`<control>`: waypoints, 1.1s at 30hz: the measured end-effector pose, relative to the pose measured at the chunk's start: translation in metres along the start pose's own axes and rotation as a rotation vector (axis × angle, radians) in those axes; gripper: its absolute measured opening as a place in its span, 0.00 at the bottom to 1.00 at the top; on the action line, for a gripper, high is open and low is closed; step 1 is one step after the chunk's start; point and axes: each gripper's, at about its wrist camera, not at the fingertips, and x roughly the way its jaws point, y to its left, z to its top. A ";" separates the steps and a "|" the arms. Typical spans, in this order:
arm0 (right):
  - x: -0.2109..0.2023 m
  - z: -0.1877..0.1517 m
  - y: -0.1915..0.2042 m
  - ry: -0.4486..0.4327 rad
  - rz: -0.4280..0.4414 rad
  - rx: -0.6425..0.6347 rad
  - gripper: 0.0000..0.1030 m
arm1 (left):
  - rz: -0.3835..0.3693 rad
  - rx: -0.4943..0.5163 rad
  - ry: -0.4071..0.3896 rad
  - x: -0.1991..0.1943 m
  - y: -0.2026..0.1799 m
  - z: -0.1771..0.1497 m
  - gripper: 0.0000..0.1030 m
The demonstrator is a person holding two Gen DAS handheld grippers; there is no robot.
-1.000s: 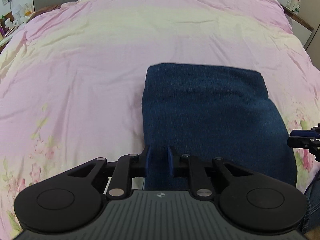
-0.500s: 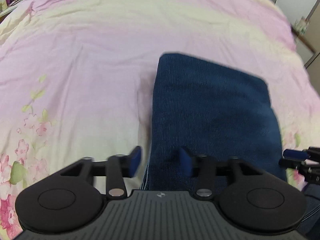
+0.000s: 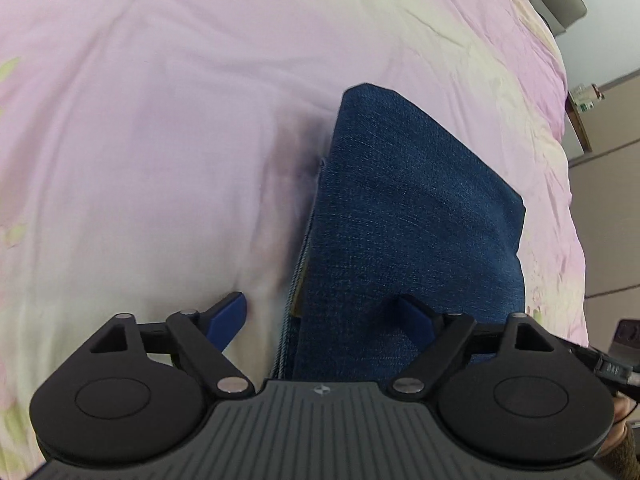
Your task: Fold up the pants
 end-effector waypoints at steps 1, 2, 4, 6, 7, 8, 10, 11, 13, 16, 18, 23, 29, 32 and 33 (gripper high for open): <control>0.004 0.002 -0.005 0.010 0.016 0.023 0.69 | -0.009 0.017 0.013 0.005 0.000 0.001 0.99; 0.009 0.003 -0.010 0.019 0.032 0.047 0.67 | -0.019 0.032 0.022 0.008 -0.001 0.002 0.99; 0.018 0.007 -0.023 0.041 0.064 0.113 0.62 | -0.037 0.055 0.037 0.014 -0.003 0.005 0.99; 0.029 0.012 -0.033 0.060 0.091 0.171 0.60 | -0.052 0.074 0.047 0.018 -0.005 0.008 0.99; 0.034 0.014 -0.038 0.066 0.105 0.193 0.60 | -0.059 0.083 0.052 0.019 -0.005 0.009 0.99; 0.038 0.015 -0.041 0.068 0.119 0.209 0.60 | -0.064 0.096 0.056 0.022 -0.008 0.010 0.99; 0.048 0.018 -0.044 0.075 0.136 0.225 0.60 | -0.064 0.128 0.057 0.025 -0.014 0.011 0.96; 0.051 0.019 -0.044 0.078 0.139 0.223 0.60 | -0.068 0.142 0.055 0.026 -0.015 0.011 0.93; 0.058 0.023 -0.043 0.083 0.145 0.212 0.60 | -0.079 0.149 0.055 0.028 -0.018 0.012 0.88; 0.065 0.026 -0.044 0.088 0.149 0.207 0.57 | -0.077 0.159 0.055 0.030 -0.021 0.013 0.84; 0.065 0.027 -0.044 0.090 0.147 0.205 0.53 | -0.076 0.165 0.047 0.029 -0.023 0.011 0.81; 0.057 0.024 -0.038 0.082 0.127 0.191 0.41 | -0.043 0.197 0.007 0.020 -0.031 0.004 0.65; 0.039 0.029 -0.018 0.063 0.113 0.137 0.25 | -0.007 0.231 -0.051 -0.003 -0.046 -0.004 0.37; 0.026 0.035 -0.003 0.053 0.128 0.107 0.20 | 0.007 0.231 -0.073 -0.012 -0.051 -0.010 0.33; 0.020 0.038 0.005 0.049 0.139 0.098 0.20 | 0.008 0.223 -0.085 -0.015 -0.053 -0.011 0.32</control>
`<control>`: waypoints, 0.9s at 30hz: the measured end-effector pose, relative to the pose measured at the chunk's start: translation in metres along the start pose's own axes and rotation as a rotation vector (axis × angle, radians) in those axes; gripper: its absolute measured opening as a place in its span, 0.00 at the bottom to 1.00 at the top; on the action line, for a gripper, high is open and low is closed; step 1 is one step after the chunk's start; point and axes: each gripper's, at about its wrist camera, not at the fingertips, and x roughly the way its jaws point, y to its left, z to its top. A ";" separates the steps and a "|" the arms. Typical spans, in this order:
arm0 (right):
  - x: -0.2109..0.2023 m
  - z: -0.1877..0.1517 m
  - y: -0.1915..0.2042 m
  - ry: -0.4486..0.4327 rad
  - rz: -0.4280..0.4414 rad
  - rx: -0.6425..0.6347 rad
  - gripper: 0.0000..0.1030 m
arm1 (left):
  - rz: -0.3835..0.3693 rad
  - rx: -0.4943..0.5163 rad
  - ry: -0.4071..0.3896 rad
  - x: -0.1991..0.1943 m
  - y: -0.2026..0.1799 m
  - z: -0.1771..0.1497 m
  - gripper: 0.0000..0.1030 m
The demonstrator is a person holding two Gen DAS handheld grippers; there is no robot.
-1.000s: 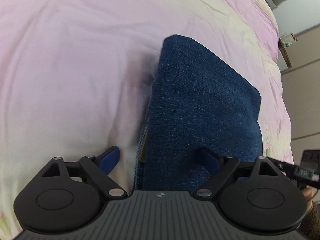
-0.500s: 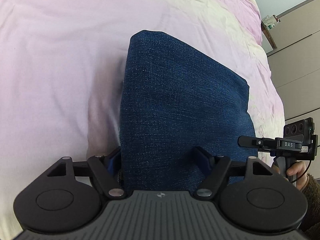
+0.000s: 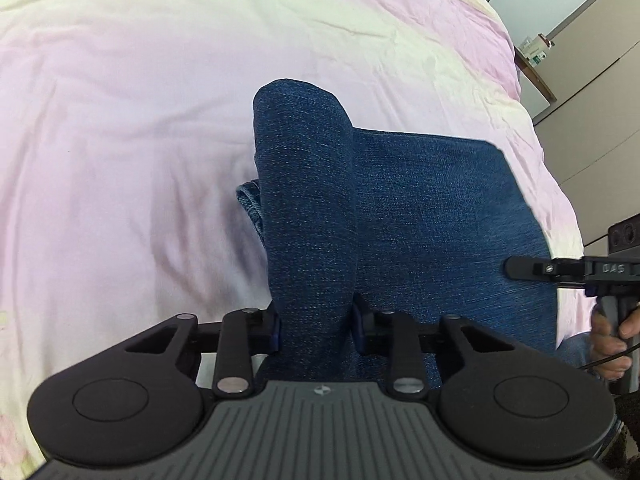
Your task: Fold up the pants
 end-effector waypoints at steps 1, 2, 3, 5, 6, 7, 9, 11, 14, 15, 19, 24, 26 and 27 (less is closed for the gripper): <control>-0.004 0.001 0.007 -0.002 0.011 -0.009 0.19 | -0.003 -0.010 -0.014 -0.006 0.001 -0.002 0.31; -0.009 0.004 0.017 -0.003 0.023 -0.023 0.18 | -0.009 -0.021 -0.025 -0.011 0.001 -0.003 0.30; -0.013 0.006 0.029 -0.005 0.027 -0.049 0.18 | -0.014 -0.031 -0.035 -0.017 0.003 -0.004 0.29; -0.020 0.010 0.054 -0.008 0.027 -0.113 0.18 | -0.011 -0.047 -0.072 -0.034 0.007 -0.005 0.29; -0.022 0.013 0.066 -0.009 0.029 -0.143 0.18 | -0.005 -0.054 -0.091 -0.044 0.009 -0.006 0.29; -0.023 0.015 0.077 -0.010 0.033 -0.163 0.18 | 0.006 -0.062 -0.114 -0.056 0.011 -0.005 0.29; -0.020 0.022 0.098 -0.007 0.057 -0.180 0.18 | 0.036 -0.065 -0.149 -0.083 0.018 -0.005 0.29; -0.012 0.025 0.116 -0.001 0.093 -0.186 0.18 | 0.082 -0.062 -0.173 -0.112 0.025 -0.005 0.29; 0.009 0.029 0.146 0.023 0.160 -0.198 0.17 | 0.170 -0.070 -0.188 -0.149 0.039 -0.006 0.29; 0.020 0.030 0.157 0.037 0.188 -0.194 0.17 | 0.197 -0.079 -0.188 -0.158 0.045 -0.007 0.29; 0.068 0.028 0.187 0.093 0.277 -0.181 0.17 | 0.292 -0.121 -0.177 -0.181 0.075 -0.014 0.29; 0.127 0.023 0.197 0.160 0.323 -0.139 0.18 | 0.330 -0.171 -0.137 -0.166 0.112 -0.016 0.29; 0.145 0.020 0.192 0.185 0.313 -0.120 0.17 | 0.327 -0.189 -0.109 -0.149 0.128 -0.019 0.29; 0.157 0.019 0.188 0.198 0.303 -0.110 0.17 | 0.321 -0.197 -0.095 -0.140 0.135 -0.021 0.28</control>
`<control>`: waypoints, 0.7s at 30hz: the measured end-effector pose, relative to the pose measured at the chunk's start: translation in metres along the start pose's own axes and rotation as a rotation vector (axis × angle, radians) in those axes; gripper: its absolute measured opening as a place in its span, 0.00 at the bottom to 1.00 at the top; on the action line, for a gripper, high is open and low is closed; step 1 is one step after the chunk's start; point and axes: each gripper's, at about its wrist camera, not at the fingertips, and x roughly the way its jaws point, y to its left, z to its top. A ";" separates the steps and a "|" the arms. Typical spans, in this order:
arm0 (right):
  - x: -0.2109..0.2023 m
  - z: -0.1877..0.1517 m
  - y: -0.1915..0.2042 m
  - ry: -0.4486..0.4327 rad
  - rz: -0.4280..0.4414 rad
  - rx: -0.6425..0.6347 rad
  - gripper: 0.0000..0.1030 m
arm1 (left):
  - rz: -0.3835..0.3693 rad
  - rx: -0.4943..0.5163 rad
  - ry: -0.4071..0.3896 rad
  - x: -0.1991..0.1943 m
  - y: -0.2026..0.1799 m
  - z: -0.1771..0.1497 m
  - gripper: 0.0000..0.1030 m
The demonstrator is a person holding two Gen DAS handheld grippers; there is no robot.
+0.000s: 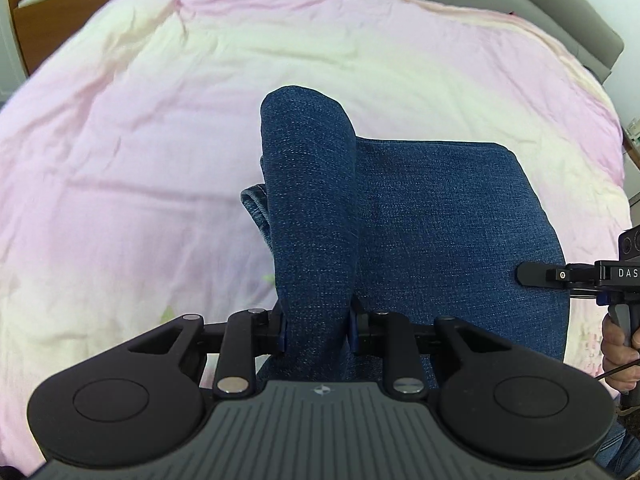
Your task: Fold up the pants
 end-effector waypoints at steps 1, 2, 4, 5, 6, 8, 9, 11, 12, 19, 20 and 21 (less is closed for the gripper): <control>0.007 -0.001 -0.007 0.011 -0.009 0.012 0.18 | -0.003 -0.004 0.015 0.011 0.003 -0.002 0.28; 0.014 -0.001 -0.015 0.021 -0.021 0.024 0.17 | -0.006 -0.007 0.028 0.023 0.005 -0.003 0.29; 0.027 -0.001 -0.029 0.039 -0.046 0.044 0.17 | -0.013 -0.008 0.035 0.039 0.017 -0.005 0.29; 0.033 -0.001 -0.038 0.045 -0.056 0.055 0.17 | -0.021 -0.009 0.035 0.045 0.018 -0.004 0.29; 0.037 -0.001 -0.045 0.046 -0.061 0.066 0.17 | -0.031 -0.013 0.036 0.048 0.020 -0.004 0.29; 0.042 -0.002 -0.059 0.044 -0.068 0.084 0.18 | -0.049 -0.019 0.039 0.054 0.026 -0.005 0.30; 0.045 -0.003 -0.064 0.041 -0.078 0.090 0.18 | -0.051 -0.016 0.043 0.057 0.027 -0.006 0.31; 0.052 -0.004 -0.071 0.047 -0.106 0.086 0.19 | -0.052 -0.013 0.047 0.062 0.030 -0.006 0.31; 0.056 -0.005 -0.074 0.049 -0.119 0.084 0.19 | -0.053 -0.016 0.047 0.065 0.030 -0.006 0.31; 0.062 -0.003 -0.077 0.059 -0.168 0.076 0.22 | -0.044 -0.021 0.037 0.064 0.033 -0.004 0.33; 0.063 -0.003 -0.074 0.058 -0.179 0.071 0.24 | -0.032 -0.023 0.036 0.063 0.029 -0.006 0.35; 0.061 -0.004 -0.072 0.055 -0.196 0.065 0.25 | -0.018 -0.026 0.033 0.062 0.025 -0.005 0.37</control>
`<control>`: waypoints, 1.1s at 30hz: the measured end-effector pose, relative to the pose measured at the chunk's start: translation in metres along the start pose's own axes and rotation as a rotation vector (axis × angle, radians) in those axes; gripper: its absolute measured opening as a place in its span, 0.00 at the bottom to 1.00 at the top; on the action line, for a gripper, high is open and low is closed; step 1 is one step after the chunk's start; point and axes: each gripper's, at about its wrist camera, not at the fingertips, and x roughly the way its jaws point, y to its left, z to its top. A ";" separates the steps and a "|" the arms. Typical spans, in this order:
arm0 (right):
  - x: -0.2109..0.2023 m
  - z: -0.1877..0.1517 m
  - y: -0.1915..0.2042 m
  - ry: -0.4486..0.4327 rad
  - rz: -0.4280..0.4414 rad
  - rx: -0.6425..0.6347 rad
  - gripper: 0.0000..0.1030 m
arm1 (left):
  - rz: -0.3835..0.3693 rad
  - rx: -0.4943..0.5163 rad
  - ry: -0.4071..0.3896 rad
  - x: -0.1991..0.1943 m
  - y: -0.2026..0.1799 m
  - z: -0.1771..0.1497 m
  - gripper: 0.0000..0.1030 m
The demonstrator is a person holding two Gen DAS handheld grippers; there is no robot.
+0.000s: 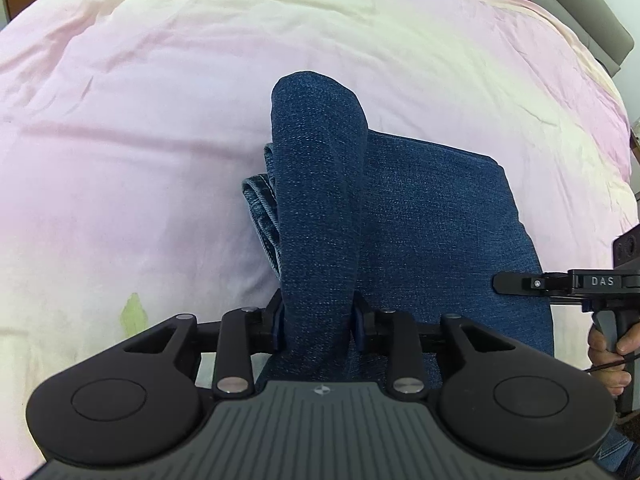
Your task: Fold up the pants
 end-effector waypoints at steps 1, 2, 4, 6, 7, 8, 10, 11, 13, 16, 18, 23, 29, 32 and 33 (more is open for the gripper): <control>-0.002 -0.001 0.003 -0.005 -0.015 -0.005 0.28 | 0.018 -0.005 -0.004 -0.001 -0.003 0.000 0.42; -0.004 -0.001 0.007 -0.011 -0.032 -0.013 0.31 | 0.037 -0.003 -0.011 -0.002 -0.006 -0.002 0.47; -0.013 -0.005 0.012 -0.025 -0.067 -0.028 0.38 | 0.080 -0.001 -0.026 -0.006 -0.010 -0.005 0.55; -0.026 -0.008 0.016 -0.050 -0.112 -0.055 0.47 | 0.124 0.002 -0.038 -0.016 -0.016 -0.009 0.56; -0.033 -0.010 0.019 -0.062 -0.135 -0.069 0.50 | 0.139 0.007 -0.049 -0.025 -0.019 -0.010 0.56; -0.041 -0.012 0.023 -0.076 -0.149 -0.087 0.50 | 0.147 0.013 -0.063 -0.035 -0.024 -0.010 0.55; -0.061 -0.016 0.032 -0.099 -0.163 -0.129 0.54 | 0.161 0.038 -0.091 -0.061 -0.034 -0.011 0.56; -0.072 -0.019 0.039 -0.114 -0.172 -0.154 0.56 | 0.165 0.057 -0.110 -0.076 -0.039 -0.007 0.55; -0.094 -0.026 0.055 -0.150 -0.195 -0.215 0.59 | 0.191 0.100 -0.161 -0.111 -0.053 -0.007 0.56; -0.126 -0.041 0.083 -0.215 -0.223 -0.314 0.62 | 0.230 0.158 -0.240 -0.164 -0.076 -0.010 0.57; -0.152 -0.056 0.102 -0.259 -0.233 -0.381 0.64 | 0.259 0.191 -0.298 -0.199 -0.092 -0.018 0.58; -0.213 -0.107 0.149 -0.401 -0.245 -0.540 0.77 | 0.336 0.253 -0.507 -0.259 -0.140 -0.058 0.59; -0.278 -0.184 0.175 -0.572 -0.188 -0.661 0.90 | 0.456 0.269 -0.671 -0.280 -0.185 -0.129 0.67; -0.291 -0.218 0.175 -0.619 -0.199 -0.665 0.95 | 0.512 0.283 -0.709 -0.274 -0.202 -0.161 0.71; -0.294 -0.232 0.176 -0.638 -0.216 -0.670 0.95 | 0.513 0.288 -0.719 -0.273 -0.206 -0.170 0.72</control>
